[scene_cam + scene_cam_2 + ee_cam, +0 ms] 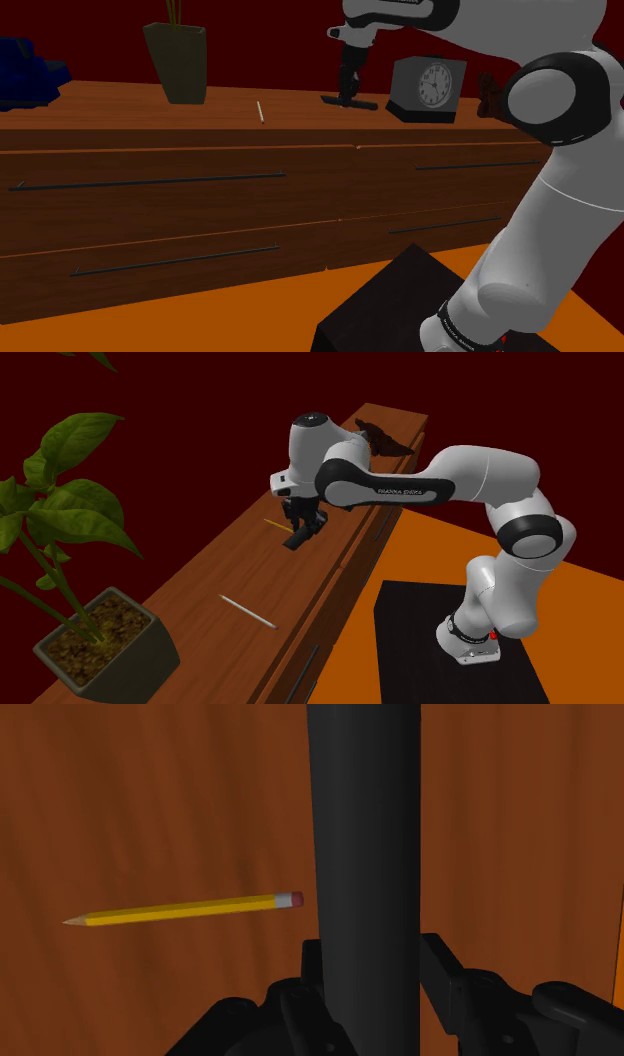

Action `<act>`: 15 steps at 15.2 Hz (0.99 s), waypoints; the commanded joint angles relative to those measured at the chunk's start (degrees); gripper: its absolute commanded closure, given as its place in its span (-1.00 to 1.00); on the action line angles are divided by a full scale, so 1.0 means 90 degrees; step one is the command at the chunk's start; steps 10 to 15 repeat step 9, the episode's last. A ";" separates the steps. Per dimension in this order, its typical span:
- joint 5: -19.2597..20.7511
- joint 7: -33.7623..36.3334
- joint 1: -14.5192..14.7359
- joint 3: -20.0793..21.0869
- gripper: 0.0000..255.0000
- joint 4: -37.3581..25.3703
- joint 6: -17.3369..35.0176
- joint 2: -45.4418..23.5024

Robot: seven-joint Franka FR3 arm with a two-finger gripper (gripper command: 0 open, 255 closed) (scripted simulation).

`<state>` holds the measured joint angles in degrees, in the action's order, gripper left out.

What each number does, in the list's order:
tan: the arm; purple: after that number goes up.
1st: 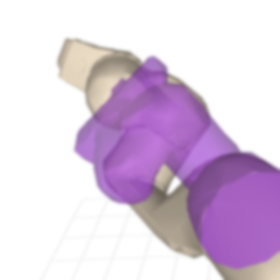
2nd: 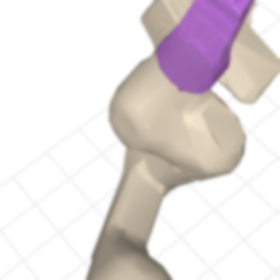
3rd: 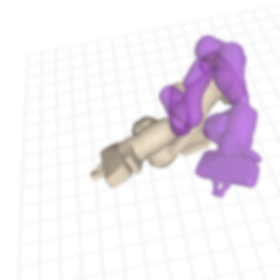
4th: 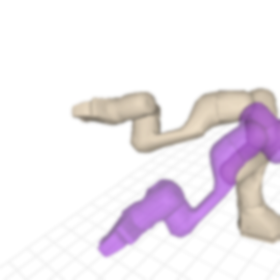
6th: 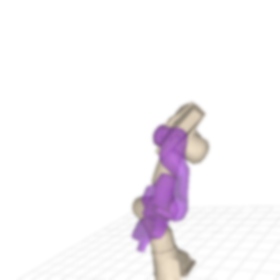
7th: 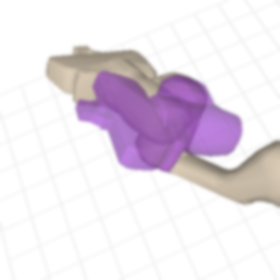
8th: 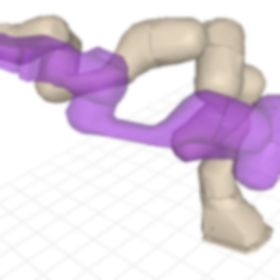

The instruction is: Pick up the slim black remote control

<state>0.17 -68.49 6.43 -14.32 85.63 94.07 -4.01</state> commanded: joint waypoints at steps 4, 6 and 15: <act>-0.0036 -0.0015 -0.0013 -0.0006 1.00 -0.0634 -0.0500 -0.0138; -0.0059 -0.0031 -0.0027 -0.0014 1.00 -0.0919 -0.0705 -0.0221; -0.0074 -0.0040 -0.0036 -0.0018 1.00 -0.1090 -0.0825 -0.0274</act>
